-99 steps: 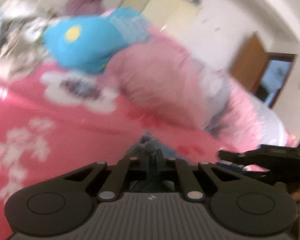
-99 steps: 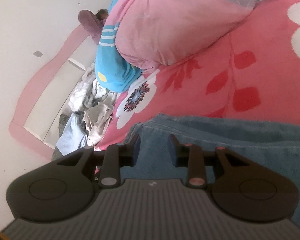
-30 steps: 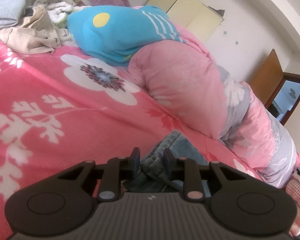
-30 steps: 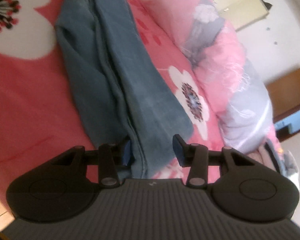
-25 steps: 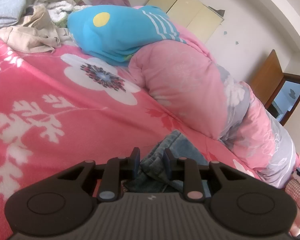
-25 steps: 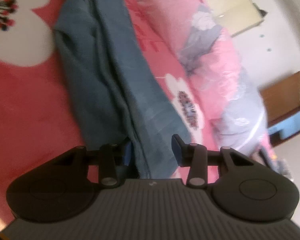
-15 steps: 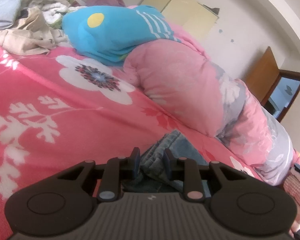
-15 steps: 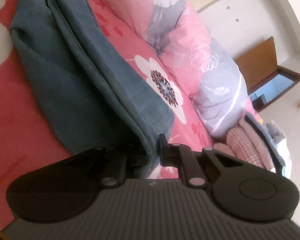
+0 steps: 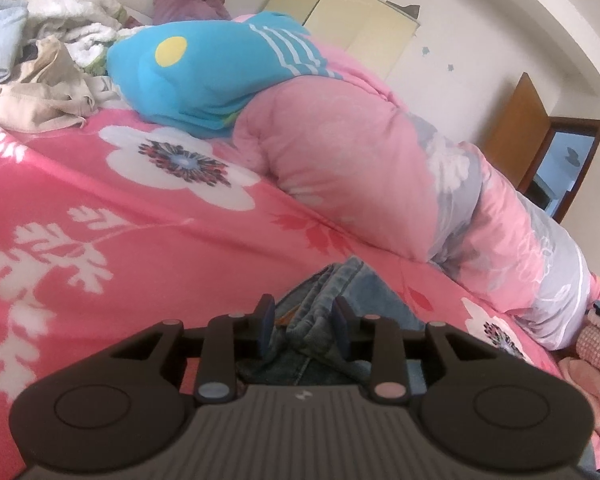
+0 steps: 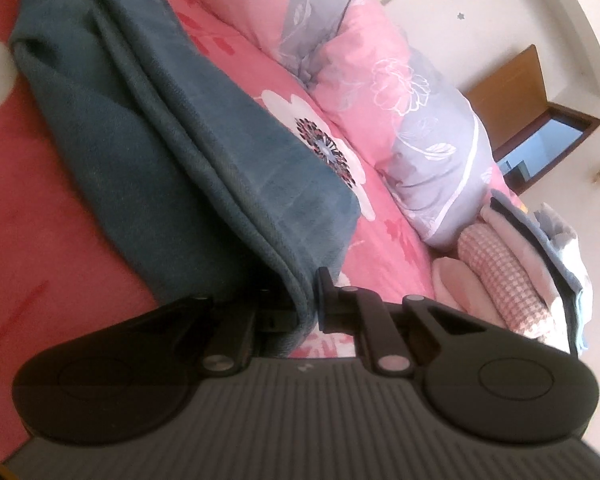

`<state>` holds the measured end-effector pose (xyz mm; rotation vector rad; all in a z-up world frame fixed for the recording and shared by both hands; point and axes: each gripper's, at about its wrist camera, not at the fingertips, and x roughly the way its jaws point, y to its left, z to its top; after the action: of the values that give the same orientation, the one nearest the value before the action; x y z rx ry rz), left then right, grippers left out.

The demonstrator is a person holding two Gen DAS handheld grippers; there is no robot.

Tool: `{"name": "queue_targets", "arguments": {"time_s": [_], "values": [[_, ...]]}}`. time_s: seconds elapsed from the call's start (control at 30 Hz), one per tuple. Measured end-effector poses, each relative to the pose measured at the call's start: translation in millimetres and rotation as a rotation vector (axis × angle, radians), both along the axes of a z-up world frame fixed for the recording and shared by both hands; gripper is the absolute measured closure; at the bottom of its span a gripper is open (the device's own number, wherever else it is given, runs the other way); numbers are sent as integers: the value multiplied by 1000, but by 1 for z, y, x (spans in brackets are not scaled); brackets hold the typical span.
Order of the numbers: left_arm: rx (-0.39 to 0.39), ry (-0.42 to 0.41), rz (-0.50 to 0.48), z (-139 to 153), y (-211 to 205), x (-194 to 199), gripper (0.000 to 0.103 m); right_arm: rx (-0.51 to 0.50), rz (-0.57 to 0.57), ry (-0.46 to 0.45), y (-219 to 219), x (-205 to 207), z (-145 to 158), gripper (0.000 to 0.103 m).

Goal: Fold clothes

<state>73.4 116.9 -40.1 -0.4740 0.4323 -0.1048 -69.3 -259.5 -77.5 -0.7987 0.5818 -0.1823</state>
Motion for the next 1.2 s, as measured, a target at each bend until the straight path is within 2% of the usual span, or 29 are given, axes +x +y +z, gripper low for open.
{"name": "queue_targets", "arguments": {"time_s": [0.2,0.33,0.4,0.5,0.6,0.7,0.77,0.83,0.87,0.97,1.0,1.1,1.2], "values": [[10,-16,19,4,3,-7,67,-22,66,13,2,-14,-1,91],[44,-78,56,13,2,-19,67,-34,159,11,-2,-37,6,75],[65,-115,69,20,-1,-24,67,38,174,0,-11,-48,15,68],[106,-157,53,33,-12,-30,67,289,223,-26,-34,-64,36,62],[141,-161,-11,40,-28,-29,67,526,246,-65,-55,-69,55,63],[180,-127,-63,37,-44,-22,67,777,209,-102,-79,-51,68,64],[209,-93,-79,31,-51,-17,68,896,185,-124,-90,-33,71,72],[241,-53,-71,19,-53,-12,74,961,176,-120,-99,-17,68,77],[247,-49,-66,14,-51,-12,80,970,174,-89,-101,-11,60,77],[227,-50,-66,12,-47,-12,82,967,191,45,-104,4,23,78],[227,-50,-66,12,-47,-12,82,972,219,9,-107,-2,18,78],[233,-53,-64,12,-46,-13,81,970,216,45,-109,8,34,80],[225,-54,-64,12,-45,-13,81,986,215,-42,-125,28,58,80]]}}
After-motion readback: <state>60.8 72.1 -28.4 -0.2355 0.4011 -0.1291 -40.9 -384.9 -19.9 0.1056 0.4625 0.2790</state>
